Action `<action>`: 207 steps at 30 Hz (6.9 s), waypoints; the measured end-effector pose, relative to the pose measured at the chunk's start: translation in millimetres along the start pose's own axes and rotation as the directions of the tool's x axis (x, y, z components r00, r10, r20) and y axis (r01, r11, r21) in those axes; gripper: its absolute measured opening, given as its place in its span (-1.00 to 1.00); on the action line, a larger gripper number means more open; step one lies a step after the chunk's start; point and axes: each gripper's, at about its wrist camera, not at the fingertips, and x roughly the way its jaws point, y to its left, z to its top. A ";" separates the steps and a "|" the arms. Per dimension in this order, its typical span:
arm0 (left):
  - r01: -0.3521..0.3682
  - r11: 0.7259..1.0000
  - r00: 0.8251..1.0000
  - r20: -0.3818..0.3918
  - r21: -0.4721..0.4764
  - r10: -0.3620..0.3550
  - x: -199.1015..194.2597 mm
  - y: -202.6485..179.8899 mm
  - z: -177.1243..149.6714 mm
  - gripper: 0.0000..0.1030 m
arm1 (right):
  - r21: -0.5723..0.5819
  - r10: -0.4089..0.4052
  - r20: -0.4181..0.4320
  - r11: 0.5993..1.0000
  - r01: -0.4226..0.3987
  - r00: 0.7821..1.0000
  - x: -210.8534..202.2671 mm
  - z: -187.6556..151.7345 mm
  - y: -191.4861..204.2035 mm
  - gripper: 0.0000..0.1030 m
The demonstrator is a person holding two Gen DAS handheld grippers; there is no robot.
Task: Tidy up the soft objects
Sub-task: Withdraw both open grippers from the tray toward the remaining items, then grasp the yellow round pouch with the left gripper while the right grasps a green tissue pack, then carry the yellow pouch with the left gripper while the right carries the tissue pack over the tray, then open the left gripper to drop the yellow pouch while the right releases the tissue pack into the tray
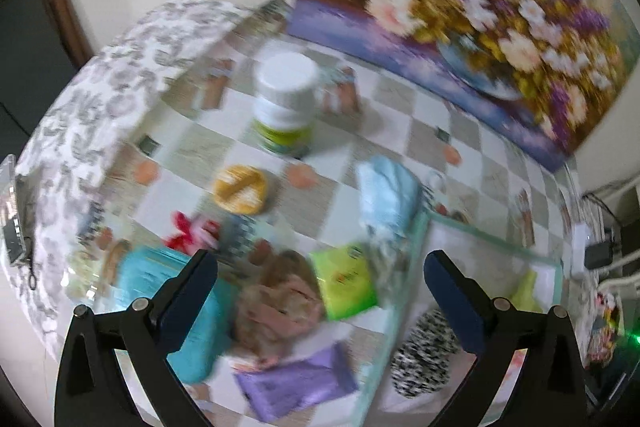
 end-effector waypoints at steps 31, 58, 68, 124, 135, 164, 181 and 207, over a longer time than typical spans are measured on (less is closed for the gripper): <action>-0.118 0.961 0.993 -0.034 -0.249 0.113 -0.2 142.0 29.9 1.00 | -0.310 0.171 0.092 0.941 -0.135 0.981 -26.8 -15.3 157.1 1.00; -0.073 0.988 0.953 -0.282 0.137 0.110 76.1 65.0 74.5 0.99 | -0.539 0.299 -0.110 0.784 -0.309 0.948 30.3 -39.3 254.8 0.36; -0.099 0.978 0.909 -0.383 0.184 0.164 122.2 51.2 78.1 0.90 | -0.562 0.254 -0.156 0.772 -0.297 0.955 51.3 -45.0 263.9 0.10; 0.146 0.981 0.988 0.034 0.124 -0.152 -64.8 -11.3 -58.5 -0.02 | -0.223 0.278 0.095 0.942 -0.252 0.956 -79.2 -49.3 105.5 0.01; 0.143 0.945 0.990 -0.025 0.294 -0.142 -50.6 -57.9 -92.0 -0.02 | -0.051 0.159 0.154 0.987 -0.153 0.975 -81.2 -42.4 28.9 0.01; 0.183 0.879 0.972 -0.215 0.441 -0.094 12.3 -131.6 -146.6 -0.01 | 0.158 0.071 -0.048 0.985 -0.063 0.996 2.7 -49.5 -54.1 0.02; 0.194 0.885 0.974 -0.194 0.424 -0.121 3.9 -134.1 -136.5 0.54 | 0.109 0.000 -0.023 0.994 0.003 1.000 -8.8 -43.9 -43.7 0.48; 0.140 0.957 0.990 -0.057 0.252 -0.130 -2.7 -94.7 -107.7 0.98 | 0.058 -0.044 0.027 0.997 0.043 0.999 -20.8 -39.8 -34.4 1.00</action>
